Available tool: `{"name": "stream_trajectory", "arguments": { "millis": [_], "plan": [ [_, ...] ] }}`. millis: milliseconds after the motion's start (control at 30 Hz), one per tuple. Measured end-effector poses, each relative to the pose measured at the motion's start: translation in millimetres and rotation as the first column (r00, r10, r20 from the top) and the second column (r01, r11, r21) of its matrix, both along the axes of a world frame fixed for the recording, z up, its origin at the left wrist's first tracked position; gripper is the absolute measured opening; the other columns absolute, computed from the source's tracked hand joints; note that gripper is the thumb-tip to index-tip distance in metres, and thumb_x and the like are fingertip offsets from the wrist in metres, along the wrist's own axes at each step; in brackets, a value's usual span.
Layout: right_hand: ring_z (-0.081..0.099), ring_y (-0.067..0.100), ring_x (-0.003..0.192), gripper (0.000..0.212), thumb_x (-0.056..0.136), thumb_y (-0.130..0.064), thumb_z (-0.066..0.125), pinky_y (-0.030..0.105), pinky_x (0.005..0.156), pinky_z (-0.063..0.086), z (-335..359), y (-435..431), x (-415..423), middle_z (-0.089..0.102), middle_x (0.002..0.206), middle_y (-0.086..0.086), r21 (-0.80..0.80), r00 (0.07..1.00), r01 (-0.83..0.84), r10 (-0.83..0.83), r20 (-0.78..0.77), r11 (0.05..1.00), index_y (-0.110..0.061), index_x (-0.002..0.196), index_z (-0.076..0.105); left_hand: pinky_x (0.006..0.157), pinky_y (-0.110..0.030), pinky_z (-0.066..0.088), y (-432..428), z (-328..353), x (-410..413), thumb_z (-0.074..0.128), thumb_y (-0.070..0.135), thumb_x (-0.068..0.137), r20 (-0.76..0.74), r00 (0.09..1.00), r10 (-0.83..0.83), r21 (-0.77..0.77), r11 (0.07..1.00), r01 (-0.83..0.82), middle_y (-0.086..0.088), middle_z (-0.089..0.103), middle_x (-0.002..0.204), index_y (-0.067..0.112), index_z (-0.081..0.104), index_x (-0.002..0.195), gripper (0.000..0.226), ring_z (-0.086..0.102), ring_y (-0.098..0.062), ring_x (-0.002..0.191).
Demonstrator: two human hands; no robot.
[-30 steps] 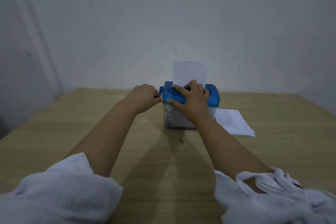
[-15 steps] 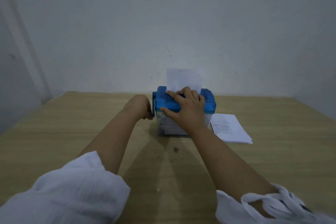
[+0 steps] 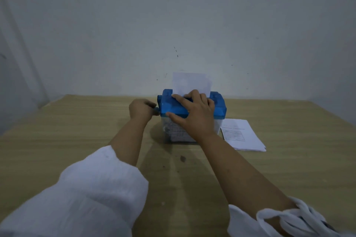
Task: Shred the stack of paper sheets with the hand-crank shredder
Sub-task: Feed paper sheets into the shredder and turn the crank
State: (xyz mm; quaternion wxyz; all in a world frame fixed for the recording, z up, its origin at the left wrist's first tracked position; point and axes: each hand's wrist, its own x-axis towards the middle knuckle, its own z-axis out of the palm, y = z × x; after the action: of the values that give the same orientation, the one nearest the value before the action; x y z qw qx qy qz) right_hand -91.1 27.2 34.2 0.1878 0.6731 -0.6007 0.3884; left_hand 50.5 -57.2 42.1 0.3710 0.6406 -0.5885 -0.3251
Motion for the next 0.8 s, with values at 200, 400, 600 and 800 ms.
{"name": "stream_trajectory", "arguments": {
  "millis": [200,400,600,800],
  "plan": [
    [0.049,0.019,0.094,0.055,0.074,-0.061,0.054,0.029,0.084,0.020,1.9,0.9,0.4,0.053,0.101,0.000,-0.003,1.000,-0.008,0.008,0.009,1.000,-0.031,0.119,0.062,0.089,-0.040,0.050,10.5,12.2,-2.4,0.062,0.043,0.086,-0.824,0.522,0.221,0.436,0.835,0.336,-0.017,0.058,0.120,0.003,0.043,0.134,0.065,0.059,-0.032,0.106],
    [0.050,0.021,0.097,0.056,0.073,-0.058,0.056,0.030,0.084,0.020,3.8,2.0,2.0,0.053,0.102,0.001,0.018,1.000,-0.009,0.009,0.023,1.000,-0.030,0.121,0.062,0.083,-0.041,0.051,16.6,44.8,-28.2,0.070,0.041,0.082,-0.713,0.693,0.107,0.430,0.848,0.311,-0.014,0.060,0.080,0.002,0.055,0.081,0.042,0.058,-0.029,0.070],
    [0.049,0.020,0.097,0.056,0.072,-0.058,0.057,0.031,0.087,0.022,3.2,1.0,1.8,0.052,0.101,0.002,0.014,0.998,-0.023,0.022,0.051,1.000,-0.030,0.121,0.062,0.067,-0.040,0.050,7.8,43.2,-26.4,0.066,0.027,0.086,-0.717,0.695,0.051,0.347,0.891,0.294,-0.013,0.058,0.084,0.002,0.057,0.084,0.027,0.056,-0.029,0.069],
    [0.052,0.019,0.091,0.058,0.073,-0.064,0.047,0.035,0.084,0.032,-0.5,-1.5,1.4,0.053,0.097,0.001,-0.042,0.999,-0.010,0.012,0.033,0.999,-0.031,0.117,0.064,0.061,-0.039,0.051,4.4,40.8,-29.1,0.063,0.019,0.088,-0.730,0.683,0.020,0.264,0.931,0.254,-0.012,0.059,0.085,0.002,0.058,0.089,0.017,0.057,-0.027,0.068]
  ]
}}
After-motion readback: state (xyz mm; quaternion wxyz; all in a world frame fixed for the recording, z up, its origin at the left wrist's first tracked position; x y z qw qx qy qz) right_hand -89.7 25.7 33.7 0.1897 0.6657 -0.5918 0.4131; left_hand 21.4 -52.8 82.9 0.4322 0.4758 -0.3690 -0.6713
